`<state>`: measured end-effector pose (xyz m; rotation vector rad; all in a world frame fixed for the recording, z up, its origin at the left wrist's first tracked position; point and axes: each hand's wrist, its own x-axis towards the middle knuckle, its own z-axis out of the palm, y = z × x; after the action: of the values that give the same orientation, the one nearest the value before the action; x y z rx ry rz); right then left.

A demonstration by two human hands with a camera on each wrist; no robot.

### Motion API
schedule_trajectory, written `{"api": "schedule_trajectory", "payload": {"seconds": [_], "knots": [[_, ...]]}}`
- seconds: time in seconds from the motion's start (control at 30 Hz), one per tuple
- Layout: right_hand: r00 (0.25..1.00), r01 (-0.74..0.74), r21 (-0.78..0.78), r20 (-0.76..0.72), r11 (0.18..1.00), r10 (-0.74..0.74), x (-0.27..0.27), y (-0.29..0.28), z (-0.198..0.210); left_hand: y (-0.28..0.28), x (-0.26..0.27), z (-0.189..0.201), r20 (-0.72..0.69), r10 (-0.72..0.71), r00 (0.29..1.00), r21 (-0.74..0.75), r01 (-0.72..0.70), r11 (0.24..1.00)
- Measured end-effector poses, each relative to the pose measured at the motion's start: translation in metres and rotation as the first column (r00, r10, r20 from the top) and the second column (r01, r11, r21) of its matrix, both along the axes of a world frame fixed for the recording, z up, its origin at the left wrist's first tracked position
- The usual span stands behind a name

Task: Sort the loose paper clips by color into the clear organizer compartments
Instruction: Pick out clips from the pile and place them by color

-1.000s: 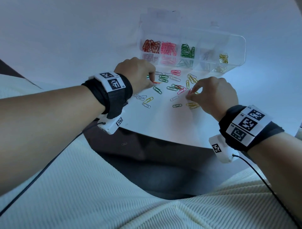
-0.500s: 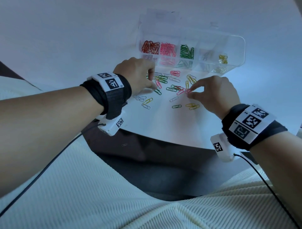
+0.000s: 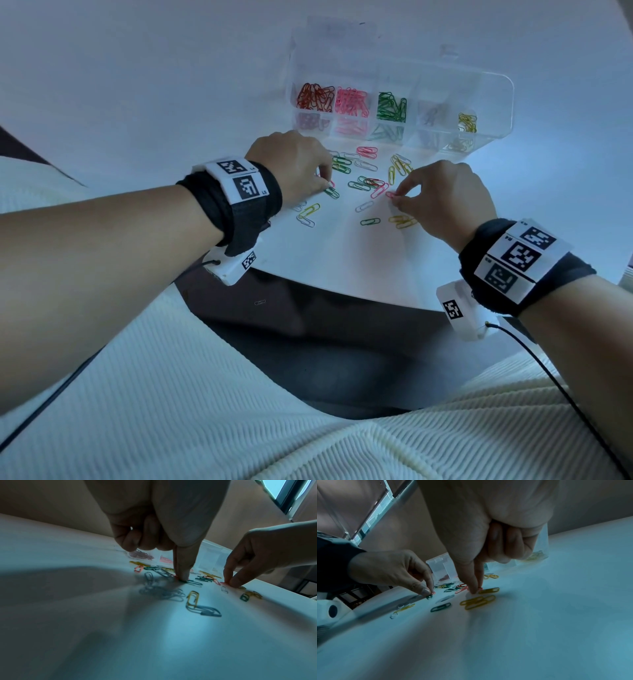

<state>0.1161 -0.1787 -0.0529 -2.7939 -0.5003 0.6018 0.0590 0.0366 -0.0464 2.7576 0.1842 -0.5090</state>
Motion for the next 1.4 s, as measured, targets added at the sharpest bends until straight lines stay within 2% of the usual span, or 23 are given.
{"api": "schedule_trajectory", "payload": {"seconds": [0.13,0.43,0.5,0.53,0.6,0.67,0.7,0.77,0.83,0.87,0.9,0.93,0.97,1.03,1.13,1.2,1.27,1.4], "knots": [[0.998,0.004,-0.053,-0.068,0.999,-0.008,-0.006,0.004,0.001,0.001,-0.001,0.002,0.0,-0.017,1.0,-0.009,0.017,1.0],[0.994,-0.019,-0.113,-0.112,0.993,0.006,-0.015,0.004,0.002,-0.002,0.0,-0.001,-0.13,-0.051,0.99,-0.037,0.047,0.998],[0.987,0.009,-0.048,-0.163,0.999,-0.017,-0.012,0.006,0.004,-0.002,-0.001,-0.001,-0.14,-0.077,0.987,-0.055,0.07,0.996],[0.971,0.07,0.035,-0.231,0.997,-0.06,-0.009,0.006,0.006,-0.002,-0.001,0.0,-0.134,-0.081,0.988,-0.057,0.074,0.996],[0.874,0.304,0.239,-0.456,0.922,-0.171,-0.004,0.007,0.011,-0.001,-0.001,0.003,-0.116,-0.068,0.991,-0.049,0.063,0.997],[0.709,0.559,0.338,-0.669,0.757,-0.224,-0.001,0.006,0.015,-0.001,0.0,0.005,-0.105,-0.01,0.994,-0.091,0.0,0.996],[0.649,0.627,0.347,-0.728,0.698,-0.221,-0.001,0.005,0.015,-0.001,0.001,0.007,-0.106,0.026,0.994,-0.137,-0.04,0.99],[0.616,0.668,0.368,-0.762,0.647,-0.202,-0.002,0.004,0.015,-0.003,0.004,0.011,-0.137,0.061,0.989,-0.273,-0.097,0.957],[0.627,0.678,0.424,-0.76,0.601,-0.171,-0.003,0.004,0.016,-0.006,0.006,0.016,-0.231,0.126,0.965,-0.383,-0.209,0.9],[0.637,0.677,0.453,-0.755,0.581,-0.153,-0.003,0.004,0.017,-0.008,0.006,0.018,-0.33,0.184,0.926,-0.469,-0.33,0.819],[0.653,0.666,0.478,-0.745,0.572,-0.138,-0.003,0.005,0.018,-0.01,0.005,0.02,-0.429,0.222,0.875,-0.55,-0.448,0.705],[0.674,0.647,0.499,-0.727,0.577,-0.128,-0.003,0.006,0.02,-0.009,0.005,0.022,-0.517,0.236,0.823,-0.595,-0.544,0.593],[0.701,0.621,0.513,-0.702,0.593,-0.126,-0.002,0.007,0.02,-0.009,0.005,0.023,-0.57,0.231,0.789,-0.611,-0.594,0.524],[0.779,0.525,0.512,-0.611,0.679,-0.141,-0.001,0.008,0.019,-0.008,0.006,0.023,-0.588,0.213,0.78,-0.655,-0.614,0.44],[0.957,0.187,0.39,-0.28,0.901,-0.078,-0.003,0.005,0.012,-0.007,0.008,0.026,-0.557,0.154,0.816,-0.744,-0.573,0.344],[0.99,0.025,0.278,-0.143,0.96,0.016,-0.006,0.003,0.007,-0.006,0.008,0.027,-0.56,0.153,0.814,-0.764,-0.579,0.285],[0.993,-0.049,0.204,-0.099,0.978,0.071,-0.007,0.002,0.005,-0.006,0.007,0.024,-0.563,0.174,0.808,-0.766,-0.589,0.257],[0.997,-0.06,0.113,-0.032,0.992,0.064,-0.004,0.004,0.004,-0.007,0.006,0.023,-0.54,0.193,0.82,-0.764,-0.573,0.297]]}}
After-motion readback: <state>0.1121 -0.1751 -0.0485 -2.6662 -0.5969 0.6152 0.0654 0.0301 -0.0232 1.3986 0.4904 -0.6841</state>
